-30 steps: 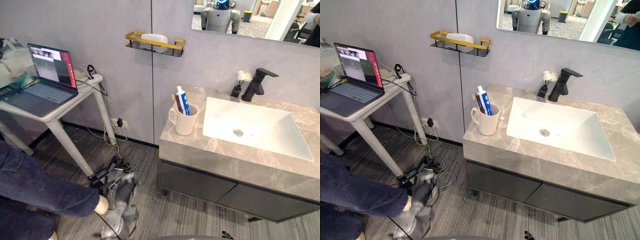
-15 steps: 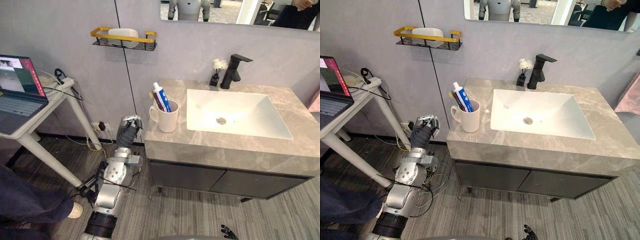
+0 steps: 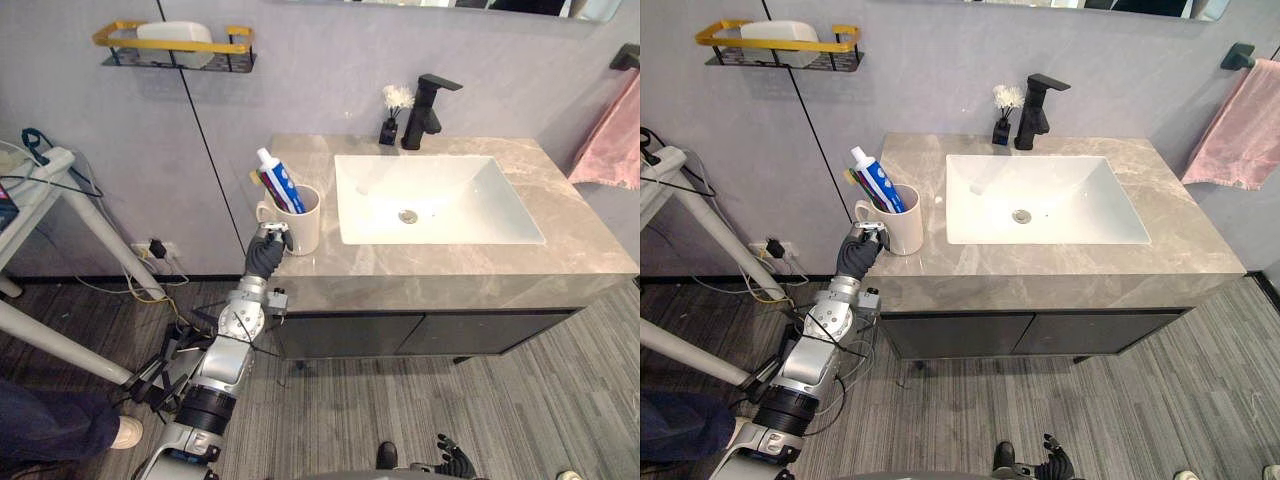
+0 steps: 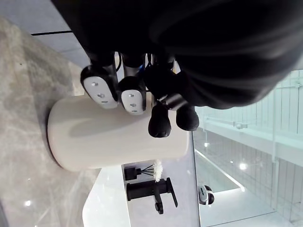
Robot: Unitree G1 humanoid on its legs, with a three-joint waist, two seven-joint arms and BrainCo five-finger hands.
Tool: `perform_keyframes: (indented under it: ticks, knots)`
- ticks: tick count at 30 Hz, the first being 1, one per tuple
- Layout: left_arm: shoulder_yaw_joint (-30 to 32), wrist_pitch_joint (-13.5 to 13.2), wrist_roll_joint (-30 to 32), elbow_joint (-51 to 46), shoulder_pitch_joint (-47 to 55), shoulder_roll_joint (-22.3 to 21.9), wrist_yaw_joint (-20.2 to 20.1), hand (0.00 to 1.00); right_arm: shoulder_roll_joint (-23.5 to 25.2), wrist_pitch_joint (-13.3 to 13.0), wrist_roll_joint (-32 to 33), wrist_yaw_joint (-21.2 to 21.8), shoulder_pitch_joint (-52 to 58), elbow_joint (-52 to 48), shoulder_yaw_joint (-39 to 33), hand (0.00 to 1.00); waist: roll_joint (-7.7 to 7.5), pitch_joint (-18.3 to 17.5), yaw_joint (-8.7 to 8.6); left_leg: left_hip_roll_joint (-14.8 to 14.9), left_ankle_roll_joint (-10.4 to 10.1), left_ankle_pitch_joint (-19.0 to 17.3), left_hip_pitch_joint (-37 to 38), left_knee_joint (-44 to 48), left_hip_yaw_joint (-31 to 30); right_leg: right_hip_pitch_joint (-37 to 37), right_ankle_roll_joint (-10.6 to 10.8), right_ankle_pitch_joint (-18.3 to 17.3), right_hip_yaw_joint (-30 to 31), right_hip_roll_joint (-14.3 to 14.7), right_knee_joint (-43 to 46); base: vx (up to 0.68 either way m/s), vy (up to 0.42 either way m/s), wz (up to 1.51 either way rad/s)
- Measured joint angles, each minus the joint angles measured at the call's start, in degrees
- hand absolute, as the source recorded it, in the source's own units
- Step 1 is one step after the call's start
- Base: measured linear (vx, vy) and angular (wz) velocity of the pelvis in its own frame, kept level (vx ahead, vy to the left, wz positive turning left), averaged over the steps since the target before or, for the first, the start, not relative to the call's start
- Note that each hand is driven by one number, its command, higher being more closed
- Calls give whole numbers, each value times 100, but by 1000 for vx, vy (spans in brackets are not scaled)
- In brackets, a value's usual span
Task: Organize washtable
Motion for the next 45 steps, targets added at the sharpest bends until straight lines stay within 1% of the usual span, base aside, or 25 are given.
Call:
perform_keyframes:
  ticks: [3, 11, 16, 18, 21, 23, 25, 27, 28, 33, 36, 39, 42, 45]
  knots:
    - [-70, -3, -104, 162, -201, 3, 51, 100, 23, 8, 1, -9, 4, -60, -1, 0, -41, 59, 12, -15, 11, -6, -70, 23, -22, -43, 2, 1, -25, -17, 16, 8, 3, 3]
    - [-196, 0, -429, 384, -384, -84, 84, 100, 34, 18, 1, -23, 18, -133, 3, 0, -52, 96, 2, -31, 19, -11, -107, 50, -57, -46, 1, 2, -64, -37, 16, -2, 1, 1]
    - [-219, 2, -435, 384, -389, -112, 85, 100, 33, 24, -1, -23, 47, -238, 6, 0, -51, 158, 0, -30, 19, -11, -102, 51, -38, -56, 0, 3, -36, -33, 0, -7, -1, -1]
    - [-216, 68, -448, 384, -399, -113, 104, 100, 34, 26, -1, -23, 47, -266, 6, 0, -53, 194, -2, -28, 19, -11, -98, 49, -28, -59, 1, 5, -25, -30, 0, 0, 0, 0]
    - [-196, 136, -687, 430, -440, -121, 170, 100, 41, 33, -1, -24, 46, -291, 6, 0, -65, 233, 0, -27, 19, -12, -95, 44, -13, -66, 6, 8, -7, -28, -1, 0, 0, 0]
    - [-180, 186, -1015, 431, -440, -150, 172, 100, 42, 37, -1, -25, 46, -294, 6, 0, -66, 234, 1, -28, 22, -17, -92, 40, -3, -69, 6, 9, 2, -28, -1, 0, 0, 0]
    - [-188, 213, -1207, 430, -439, -178, 159, 100, 43, 41, -1, -25, 46, -296, 5, 0, -67, 234, 3, -29, 23, -18, -92, 40, -2, -70, 6, 9, 3, -29, -2, 0, 0, 0]
    - [-294, 225, -1520, 430, -439, -162, 13, 100, 48, 102, 1, -25, 46, -324, 0, 0, -65, 235, 6, -29, 24, -19, -92, 40, -2, -70, 7, 9, 3, -30, -3, 0, 0, 0]
    - [-407, 248, -1630, 429, -439, -162, -160, 100, 50, 126, 5, -23, 46, -330, -4, 0, -65, 235, 7, -29, 24, -19, -91, 40, -2, -70, 7, 9, 3, -30, -3, 0, 0, 0]
    - [-669, 351, -1546, 419, -431, -166, -433, 100, 42, 143, 6, -6, 44, -369, -12, 0, -32, 256, 1, -29, 24, -19, -83, 42, 4, -68, 12, 12, 12, -26, -3, 0, 0, 0]
    - [-673, 389, -1507, 446, -431, -167, -440, 100, 37, 143, 7, 7, 43, -369, -11, 0, -26, 260, -3, -28, 24, -19, -77, 41, 14, -69, 12, 12, 24, -25, -3, 0, 0, 0]
    - [-651, 369, -1231, 551, -477, -167, -416, 100, 34, 144, 7, 28, 43, -363, -11, 0, -26, 259, -3, -28, 23, -20, -67, 41, 27, -68, 13, 16, 39, -23, -3, 0, 0, 0]
    - [-640, 375, -669, 797, -664, -181, -296, 100, 32, 142, 7, 30, 43, -363, -10, 0, -26, 259, -9, -28, 23, -20, -60, 44, 36, -66, 10, 27, 49, -23, -4, 0, 0, 0]
    - [-576, 381, -288, 863, -680, -182, -280, 100, 32, 133, 6, 30, 44, -364, -10, 0, -26, 260, -26, -28, 23, -20, -41, 44, 65, -67, 8, 35, 77, -21, -4, 0, 0, -5]
